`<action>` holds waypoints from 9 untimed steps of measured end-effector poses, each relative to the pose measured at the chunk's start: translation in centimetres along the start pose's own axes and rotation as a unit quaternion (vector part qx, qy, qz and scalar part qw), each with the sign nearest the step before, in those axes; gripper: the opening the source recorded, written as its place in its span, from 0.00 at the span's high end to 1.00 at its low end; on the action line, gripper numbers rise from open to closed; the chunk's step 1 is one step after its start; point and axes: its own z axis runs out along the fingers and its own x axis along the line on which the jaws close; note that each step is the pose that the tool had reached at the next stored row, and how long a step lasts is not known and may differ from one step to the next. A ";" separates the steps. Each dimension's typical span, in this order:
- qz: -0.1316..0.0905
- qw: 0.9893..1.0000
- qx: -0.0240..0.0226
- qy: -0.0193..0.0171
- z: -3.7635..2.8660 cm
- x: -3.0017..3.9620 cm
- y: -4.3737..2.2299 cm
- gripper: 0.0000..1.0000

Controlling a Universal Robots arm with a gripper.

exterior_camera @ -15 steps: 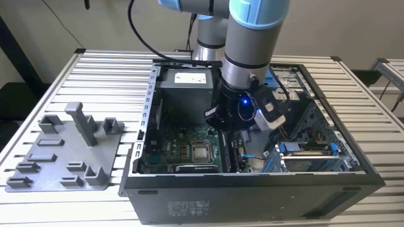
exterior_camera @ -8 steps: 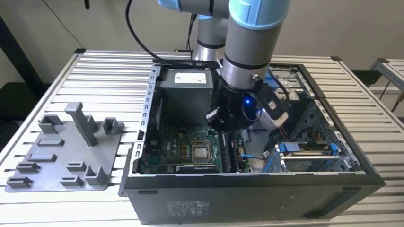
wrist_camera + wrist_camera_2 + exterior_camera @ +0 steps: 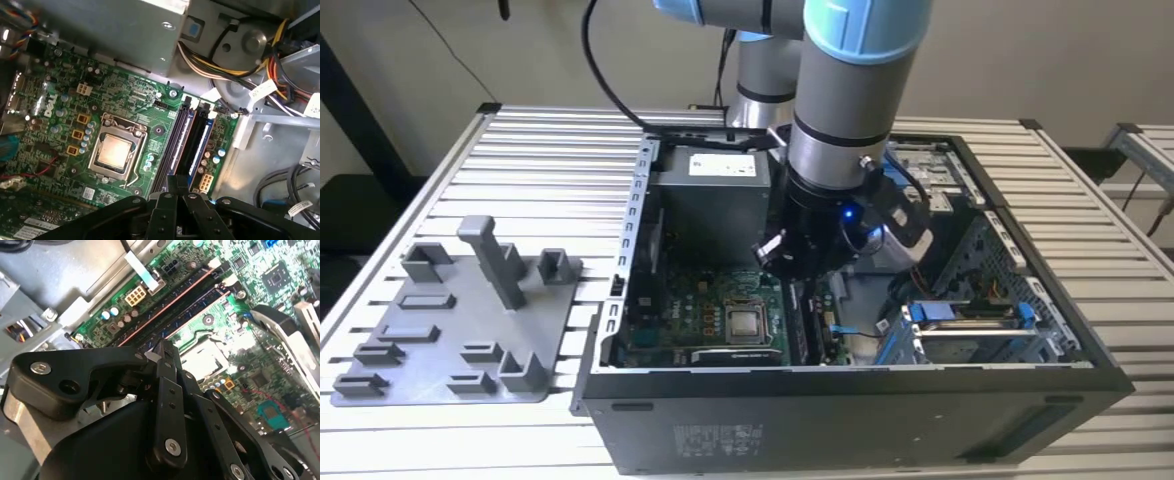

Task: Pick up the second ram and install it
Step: 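Press down the second ram until it locks into place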

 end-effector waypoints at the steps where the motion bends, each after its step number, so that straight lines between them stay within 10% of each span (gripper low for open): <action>1: -0.009 1.000 0.000 0.000 0.00 0.00 0.00 0.89; 9: -0.072 0.997 -0.002 0.000 0.00 0.00 0.00 0.89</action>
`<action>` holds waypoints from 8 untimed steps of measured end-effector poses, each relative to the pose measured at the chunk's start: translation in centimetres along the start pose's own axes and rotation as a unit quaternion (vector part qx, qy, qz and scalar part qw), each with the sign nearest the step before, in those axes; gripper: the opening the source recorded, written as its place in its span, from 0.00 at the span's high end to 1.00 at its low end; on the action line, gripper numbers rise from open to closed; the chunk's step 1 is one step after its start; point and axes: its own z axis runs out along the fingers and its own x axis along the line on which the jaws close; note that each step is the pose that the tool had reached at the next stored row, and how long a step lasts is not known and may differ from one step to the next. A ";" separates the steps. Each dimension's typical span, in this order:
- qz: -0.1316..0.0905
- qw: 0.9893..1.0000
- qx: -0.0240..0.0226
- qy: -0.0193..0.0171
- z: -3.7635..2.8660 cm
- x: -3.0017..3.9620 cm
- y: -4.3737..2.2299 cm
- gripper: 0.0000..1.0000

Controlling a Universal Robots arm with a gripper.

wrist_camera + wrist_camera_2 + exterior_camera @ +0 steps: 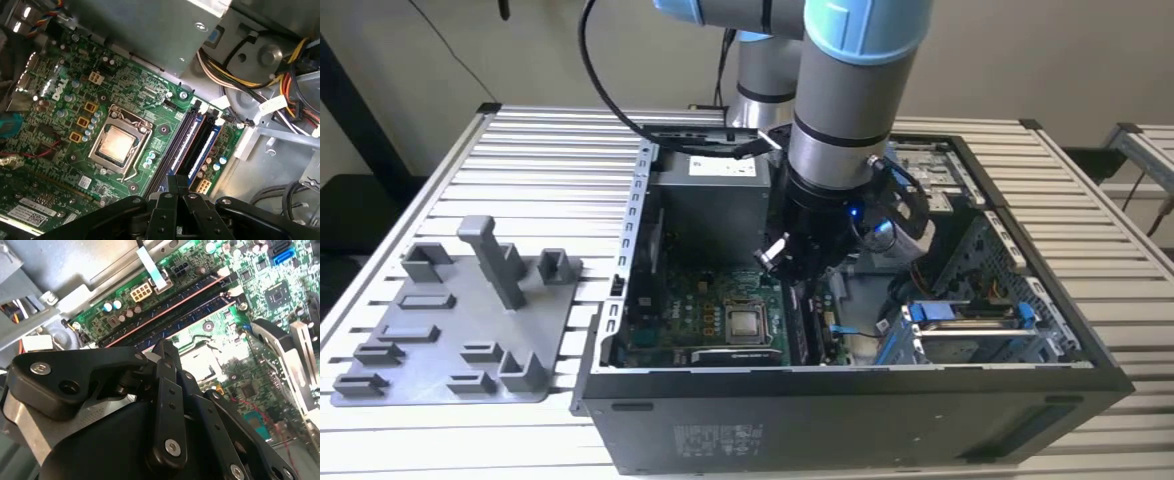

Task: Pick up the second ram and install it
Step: 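Press down the second ram until it locks into place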

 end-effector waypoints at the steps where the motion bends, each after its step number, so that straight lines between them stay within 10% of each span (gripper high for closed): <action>1: -0.009 1.000 0.000 0.000 0.00 0.00 0.00 0.89; 8: -0.070 0.998 -0.002 0.000 0.00 0.00 0.00 0.89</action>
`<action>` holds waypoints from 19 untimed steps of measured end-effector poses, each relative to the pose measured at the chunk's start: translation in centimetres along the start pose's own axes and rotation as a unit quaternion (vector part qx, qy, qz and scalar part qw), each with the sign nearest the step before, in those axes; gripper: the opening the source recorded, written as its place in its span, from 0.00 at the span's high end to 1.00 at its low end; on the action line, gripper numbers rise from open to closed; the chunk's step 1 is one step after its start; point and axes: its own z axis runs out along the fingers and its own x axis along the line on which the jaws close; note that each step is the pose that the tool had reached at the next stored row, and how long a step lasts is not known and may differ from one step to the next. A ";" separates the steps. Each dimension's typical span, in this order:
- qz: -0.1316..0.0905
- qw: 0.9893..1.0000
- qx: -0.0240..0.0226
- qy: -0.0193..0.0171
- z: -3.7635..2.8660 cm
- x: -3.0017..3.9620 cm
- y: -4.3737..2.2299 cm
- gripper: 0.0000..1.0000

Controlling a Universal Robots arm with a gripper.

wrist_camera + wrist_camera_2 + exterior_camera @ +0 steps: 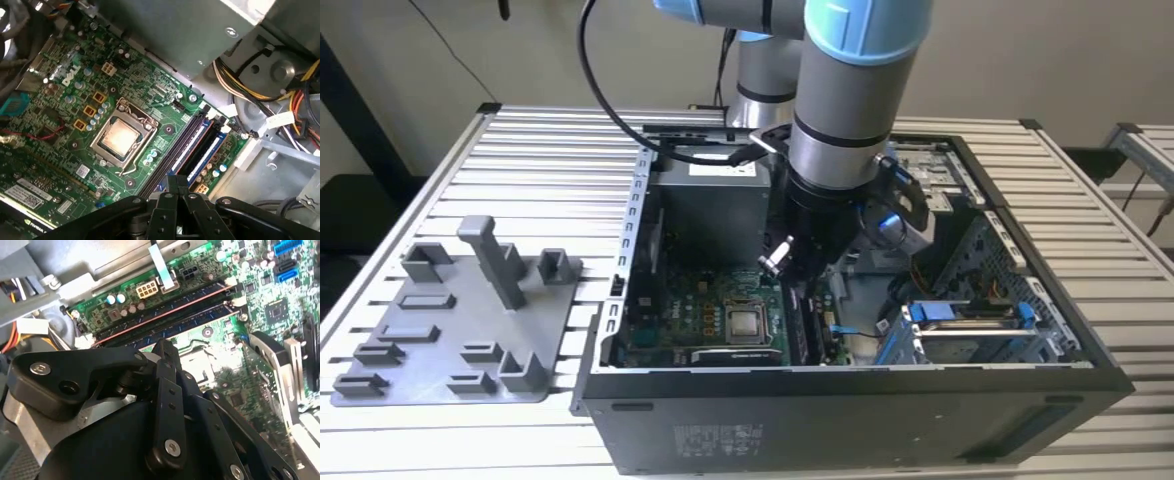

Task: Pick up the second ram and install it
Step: 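Press down the second ram until it locks into place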

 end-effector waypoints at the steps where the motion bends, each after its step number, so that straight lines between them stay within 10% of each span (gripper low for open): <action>1: -0.009 1.000 0.000 0.000 0.00 0.00 0.00 0.89; 9: -0.080 0.997 -0.002 -0.001 0.00 0.00 0.00 0.89; 19: -0.153 0.988 -0.003 -0.002 0.02 0.00 0.00 0.89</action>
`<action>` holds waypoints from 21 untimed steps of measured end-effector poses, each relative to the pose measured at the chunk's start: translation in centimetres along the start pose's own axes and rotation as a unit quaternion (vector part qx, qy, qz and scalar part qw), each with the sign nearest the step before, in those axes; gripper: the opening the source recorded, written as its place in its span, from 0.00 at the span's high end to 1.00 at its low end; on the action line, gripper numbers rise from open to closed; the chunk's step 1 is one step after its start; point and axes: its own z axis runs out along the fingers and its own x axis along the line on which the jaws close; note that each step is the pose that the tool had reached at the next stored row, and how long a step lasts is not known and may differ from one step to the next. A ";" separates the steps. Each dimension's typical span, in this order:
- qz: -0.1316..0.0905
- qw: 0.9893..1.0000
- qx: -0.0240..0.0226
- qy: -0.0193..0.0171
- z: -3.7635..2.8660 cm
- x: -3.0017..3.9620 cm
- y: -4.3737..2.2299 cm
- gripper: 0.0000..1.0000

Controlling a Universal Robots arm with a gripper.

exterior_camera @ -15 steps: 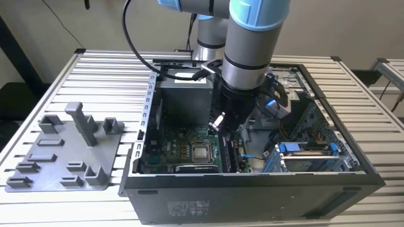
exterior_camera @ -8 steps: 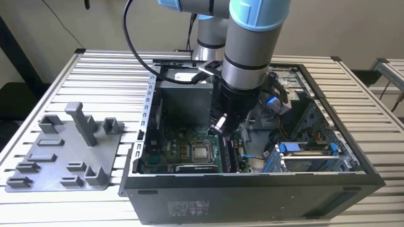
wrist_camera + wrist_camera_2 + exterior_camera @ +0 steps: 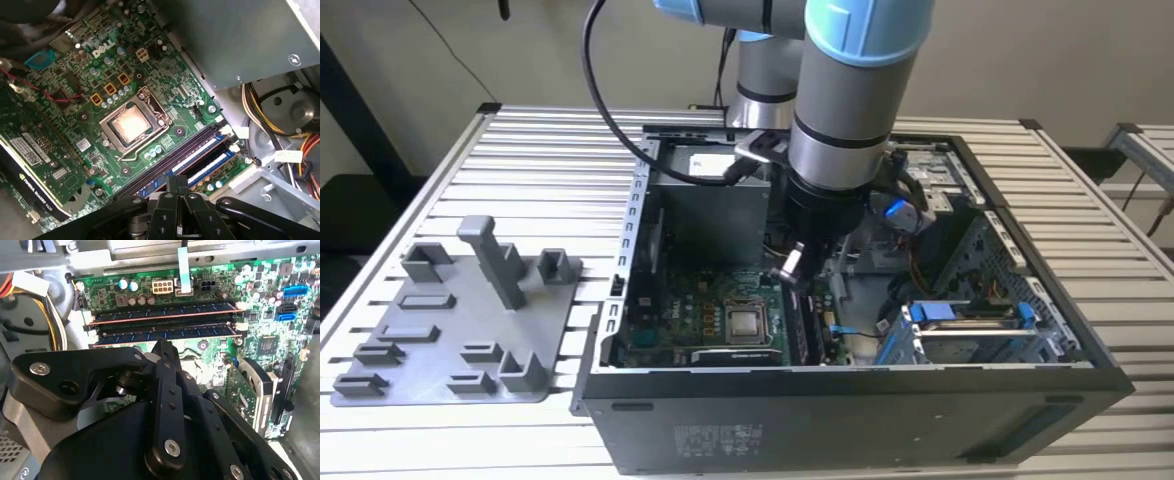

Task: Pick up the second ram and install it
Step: 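Press down the second ram until it locks into place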

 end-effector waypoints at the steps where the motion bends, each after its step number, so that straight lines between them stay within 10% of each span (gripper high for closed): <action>1: -0.005 1.000 0.000 0.000 0.00 0.00 0.00 0.89; 10: -0.054 0.999 -0.002 0.000 0.09 0.01 0.00 0.89; 21: -0.140 0.990 -0.008 -0.006 0.35 0.01 0.00 0.89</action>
